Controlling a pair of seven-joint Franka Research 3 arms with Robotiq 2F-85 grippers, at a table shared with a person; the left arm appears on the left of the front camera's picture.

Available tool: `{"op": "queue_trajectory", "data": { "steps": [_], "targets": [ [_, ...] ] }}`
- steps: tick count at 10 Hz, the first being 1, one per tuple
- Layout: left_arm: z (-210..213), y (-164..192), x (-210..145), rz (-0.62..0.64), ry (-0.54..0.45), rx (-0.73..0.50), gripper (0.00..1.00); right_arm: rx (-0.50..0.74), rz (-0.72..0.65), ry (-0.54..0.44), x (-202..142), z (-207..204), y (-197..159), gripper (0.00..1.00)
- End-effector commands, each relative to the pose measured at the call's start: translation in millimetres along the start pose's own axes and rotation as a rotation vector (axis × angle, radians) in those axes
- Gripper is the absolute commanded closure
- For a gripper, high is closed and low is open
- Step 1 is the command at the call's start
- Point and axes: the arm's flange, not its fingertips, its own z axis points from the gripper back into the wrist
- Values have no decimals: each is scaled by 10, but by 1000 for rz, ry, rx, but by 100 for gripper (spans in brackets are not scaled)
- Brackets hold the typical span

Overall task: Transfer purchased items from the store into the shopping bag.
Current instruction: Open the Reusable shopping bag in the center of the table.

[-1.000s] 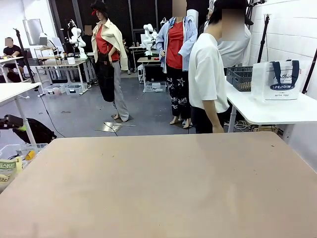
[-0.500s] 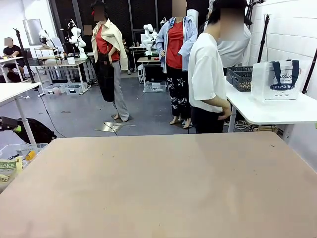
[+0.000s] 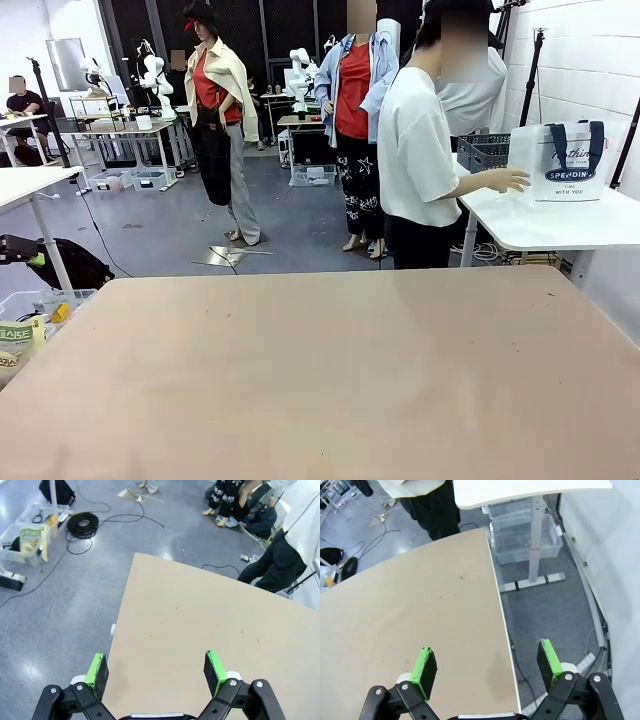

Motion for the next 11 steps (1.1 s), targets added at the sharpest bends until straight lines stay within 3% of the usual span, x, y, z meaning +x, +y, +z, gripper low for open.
{"op": "queue_trajectory", "data": {
  "steps": [1,11],
  "targets": [
    [27,-9,26,2,6,12,0,3,-6,3,-9,-13,3,0],
    [27,-9,26,2,6,12,0,3,-6,3,-9,-13,3,0]
  ]
}}
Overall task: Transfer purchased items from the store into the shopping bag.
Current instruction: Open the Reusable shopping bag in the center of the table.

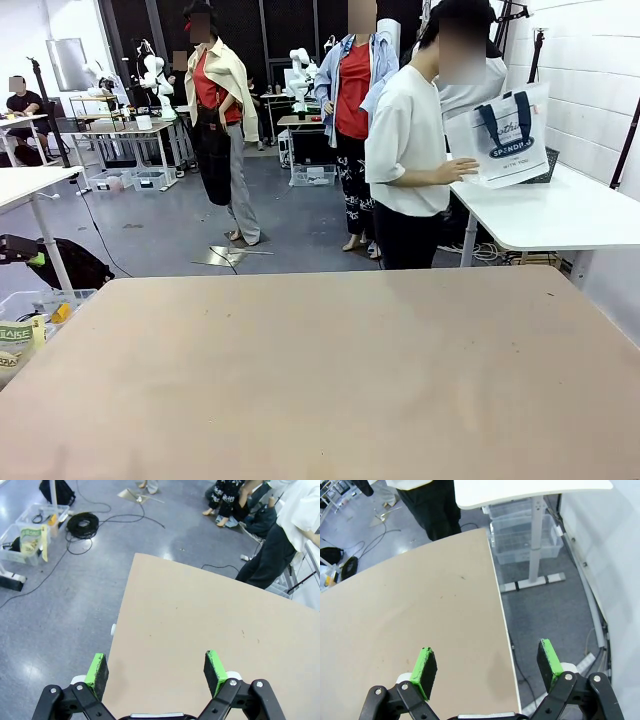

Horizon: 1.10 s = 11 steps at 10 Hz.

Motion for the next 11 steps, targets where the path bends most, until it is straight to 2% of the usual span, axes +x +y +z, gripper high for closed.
{"op": "queue_trajectory", "data": {
  "steps": [1,11],
  "targets": [
    [24,-4,23,4,7,12,0,2,-9,3,-11,-12,-6,0],
    [24,-4,23,4,7,12,0,2,-9,3,-11,-12,-6,0]
  ]
}}
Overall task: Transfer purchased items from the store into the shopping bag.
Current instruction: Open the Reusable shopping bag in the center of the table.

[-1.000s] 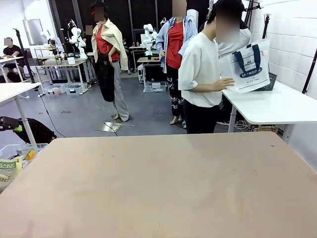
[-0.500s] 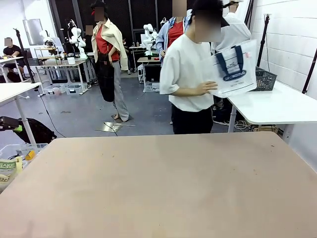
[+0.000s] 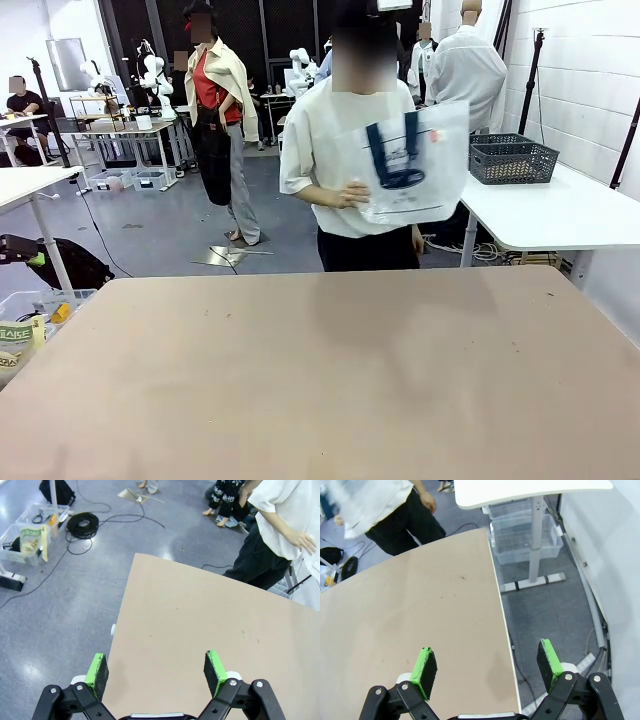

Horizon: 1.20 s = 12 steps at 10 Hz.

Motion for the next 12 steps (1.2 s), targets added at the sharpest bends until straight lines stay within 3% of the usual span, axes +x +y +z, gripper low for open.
{"op": "queue_trajectory", "data": {
  "steps": [1,12],
  "targets": [
    [23,-4,23,4,7,11,0,2,-9,3,-11,-12,-6,0],
    [23,-4,23,4,7,11,0,2,-9,3,-11,-12,-6,0]
  ]
}}
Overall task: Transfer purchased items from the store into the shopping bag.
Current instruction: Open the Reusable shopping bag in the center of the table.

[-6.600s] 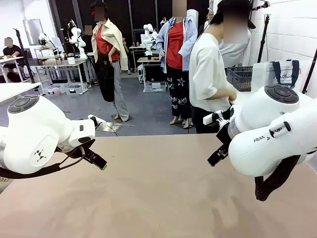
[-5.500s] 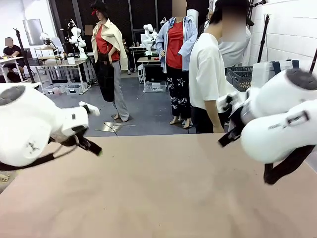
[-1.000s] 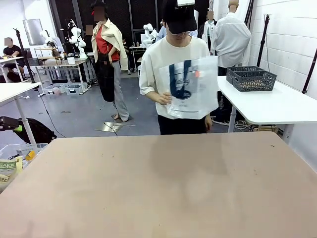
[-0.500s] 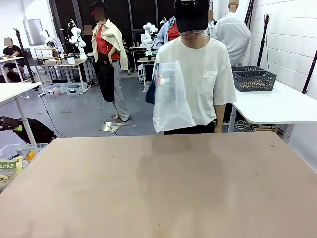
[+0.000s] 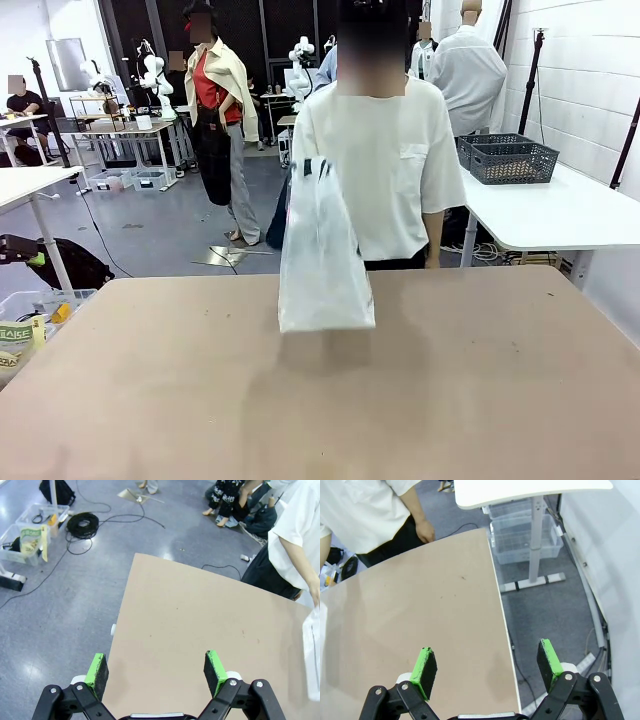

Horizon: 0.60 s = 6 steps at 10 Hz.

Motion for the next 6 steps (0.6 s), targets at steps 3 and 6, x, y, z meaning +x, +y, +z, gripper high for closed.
{"op": "queue_trajectory", "data": {
  "steps": [3,6],
  "targets": [
    [23,-4,23,4,7,11,0,2,-9,3,-11,-12,-6,0],
    [23,-4,23,4,7,11,0,2,-9,3,-11,-12,-6,0]
  ]
}}
